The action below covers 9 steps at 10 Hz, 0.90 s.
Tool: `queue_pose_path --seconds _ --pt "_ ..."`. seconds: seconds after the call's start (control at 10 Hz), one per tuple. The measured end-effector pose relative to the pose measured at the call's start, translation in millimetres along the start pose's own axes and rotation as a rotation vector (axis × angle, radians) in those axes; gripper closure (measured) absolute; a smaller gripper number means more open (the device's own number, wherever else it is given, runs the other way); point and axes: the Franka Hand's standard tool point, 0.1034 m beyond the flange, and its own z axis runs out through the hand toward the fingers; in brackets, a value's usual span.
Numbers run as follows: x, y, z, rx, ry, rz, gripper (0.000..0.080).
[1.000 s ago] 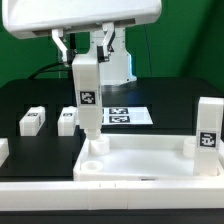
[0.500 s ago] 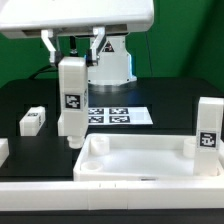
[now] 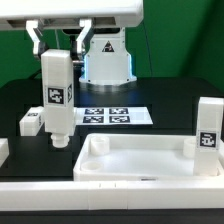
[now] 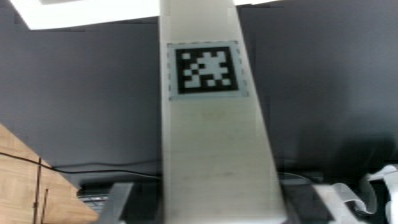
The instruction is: Assemble desk
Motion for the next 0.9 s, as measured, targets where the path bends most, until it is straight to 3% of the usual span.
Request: queue_pose_path --seconds 0.4,0.9 --pt "-13.8 -25.1 15.8 -0.02 0.049 -0.004 0.0508" --pt "-34.3 -27.1 21.2 -0.018 0.013 -0.008 0.0508"
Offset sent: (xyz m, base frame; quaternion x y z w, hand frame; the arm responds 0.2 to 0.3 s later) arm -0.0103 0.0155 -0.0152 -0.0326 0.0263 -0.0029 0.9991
